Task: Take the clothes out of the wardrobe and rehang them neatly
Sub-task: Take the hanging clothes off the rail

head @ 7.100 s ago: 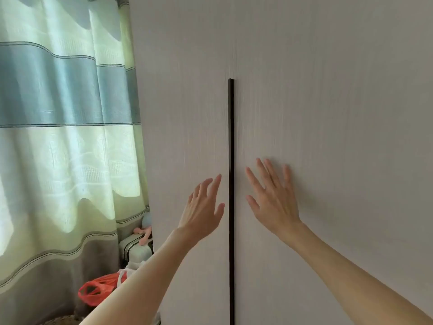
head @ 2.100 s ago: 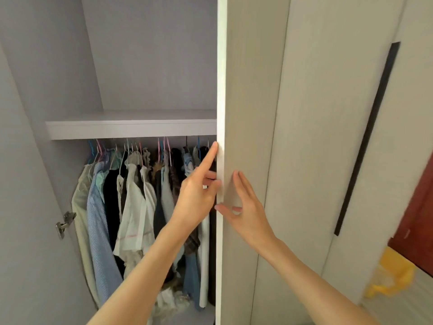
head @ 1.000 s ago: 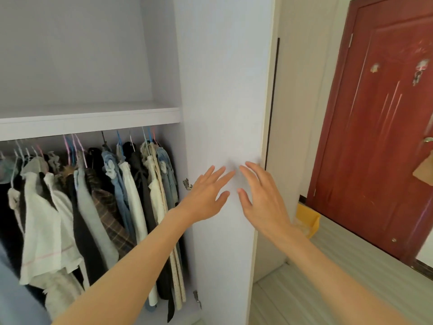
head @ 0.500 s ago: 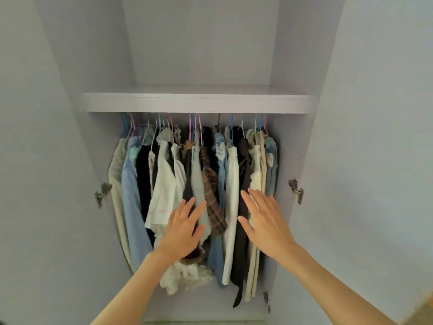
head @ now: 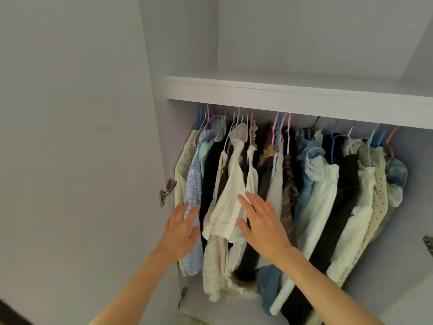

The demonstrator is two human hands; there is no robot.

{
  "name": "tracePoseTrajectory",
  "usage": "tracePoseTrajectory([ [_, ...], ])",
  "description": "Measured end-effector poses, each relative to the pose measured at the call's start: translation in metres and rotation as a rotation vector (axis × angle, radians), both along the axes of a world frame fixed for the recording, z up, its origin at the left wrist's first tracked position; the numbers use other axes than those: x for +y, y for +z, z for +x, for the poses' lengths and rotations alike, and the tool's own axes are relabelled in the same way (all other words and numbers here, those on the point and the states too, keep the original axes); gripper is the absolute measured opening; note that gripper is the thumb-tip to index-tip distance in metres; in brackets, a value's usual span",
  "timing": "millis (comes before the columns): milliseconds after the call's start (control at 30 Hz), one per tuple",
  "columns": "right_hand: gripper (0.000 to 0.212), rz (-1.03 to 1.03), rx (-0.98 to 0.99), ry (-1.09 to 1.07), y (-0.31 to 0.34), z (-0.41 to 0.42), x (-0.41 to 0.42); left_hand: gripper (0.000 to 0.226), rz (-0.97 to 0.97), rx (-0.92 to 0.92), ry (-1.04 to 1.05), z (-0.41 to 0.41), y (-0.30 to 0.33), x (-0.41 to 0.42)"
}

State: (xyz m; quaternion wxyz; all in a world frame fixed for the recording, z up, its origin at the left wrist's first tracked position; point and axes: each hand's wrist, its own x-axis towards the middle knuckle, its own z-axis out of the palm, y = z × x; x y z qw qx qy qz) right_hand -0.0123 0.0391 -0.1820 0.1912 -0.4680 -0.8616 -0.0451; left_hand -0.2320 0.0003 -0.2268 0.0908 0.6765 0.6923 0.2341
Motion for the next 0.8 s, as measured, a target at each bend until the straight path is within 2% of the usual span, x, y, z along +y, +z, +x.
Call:
tracePoseTrajectory([
  [267, 0.046, 0.085, -0.047, 0.14, -0.012, -0.051, 0.077, 0.059, 0.054, -0.066, 0.05, -0.026, 0.003, 0.056],
  [400, 0.049, 0.115, -0.042, 0.217, -0.001, -0.077, 0.131, 0.062, 0.111, -0.025, 0.127, -0.03, 0.009, 0.101],
  [600, 0.051, 0.152, -0.059, 0.334, 0.019, -0.117, 0.202, 0.067, 0.159, -0.076, 0.255, -0.038, 0.021, 0.162],
  [800, 0.054, 0.066, -0.184, 0.437, 0.042, -0.166, 0.252, 0.065, 0.147, -0.159, 0.313, -0.042, 0.014, 0.19],
])
